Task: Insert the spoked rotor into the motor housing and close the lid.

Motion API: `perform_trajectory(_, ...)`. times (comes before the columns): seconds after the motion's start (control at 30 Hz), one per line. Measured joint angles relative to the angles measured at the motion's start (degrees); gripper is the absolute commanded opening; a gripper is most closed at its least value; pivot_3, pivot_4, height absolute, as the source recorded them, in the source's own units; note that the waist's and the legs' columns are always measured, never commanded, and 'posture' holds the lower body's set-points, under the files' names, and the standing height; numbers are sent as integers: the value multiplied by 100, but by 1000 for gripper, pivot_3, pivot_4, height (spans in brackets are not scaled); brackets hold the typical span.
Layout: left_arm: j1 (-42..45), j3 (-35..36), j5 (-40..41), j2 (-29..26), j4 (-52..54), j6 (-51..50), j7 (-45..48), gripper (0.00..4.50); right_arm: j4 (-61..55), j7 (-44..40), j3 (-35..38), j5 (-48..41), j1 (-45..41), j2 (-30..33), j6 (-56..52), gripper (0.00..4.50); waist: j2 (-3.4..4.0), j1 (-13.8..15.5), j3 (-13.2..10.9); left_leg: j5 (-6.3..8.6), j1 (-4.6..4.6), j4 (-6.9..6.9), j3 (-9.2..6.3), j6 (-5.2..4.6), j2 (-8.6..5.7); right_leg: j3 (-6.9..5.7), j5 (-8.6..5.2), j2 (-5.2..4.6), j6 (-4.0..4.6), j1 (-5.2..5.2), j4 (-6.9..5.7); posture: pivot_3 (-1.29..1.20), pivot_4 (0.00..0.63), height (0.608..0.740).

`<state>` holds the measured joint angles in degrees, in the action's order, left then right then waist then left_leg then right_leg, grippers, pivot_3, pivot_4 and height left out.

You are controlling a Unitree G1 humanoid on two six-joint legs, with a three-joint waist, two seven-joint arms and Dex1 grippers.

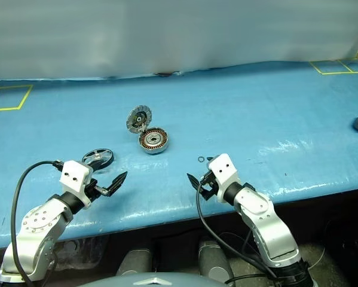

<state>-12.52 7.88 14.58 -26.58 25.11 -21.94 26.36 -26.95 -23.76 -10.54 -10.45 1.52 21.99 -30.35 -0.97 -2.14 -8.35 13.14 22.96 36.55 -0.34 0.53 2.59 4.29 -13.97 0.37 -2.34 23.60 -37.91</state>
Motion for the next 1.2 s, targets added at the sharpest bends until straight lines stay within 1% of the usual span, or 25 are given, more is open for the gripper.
perform_trajectory(1.2, 1, -4, 2, 21, -1, -5, 95, 4500, 0, 4, -5, 44, 0, -68, -26, 4436, 0, 0, 0, 0, 0, 2, 0, 0, 0, 0, 0, 0, 0, -1, -1, 0, 150, 740)
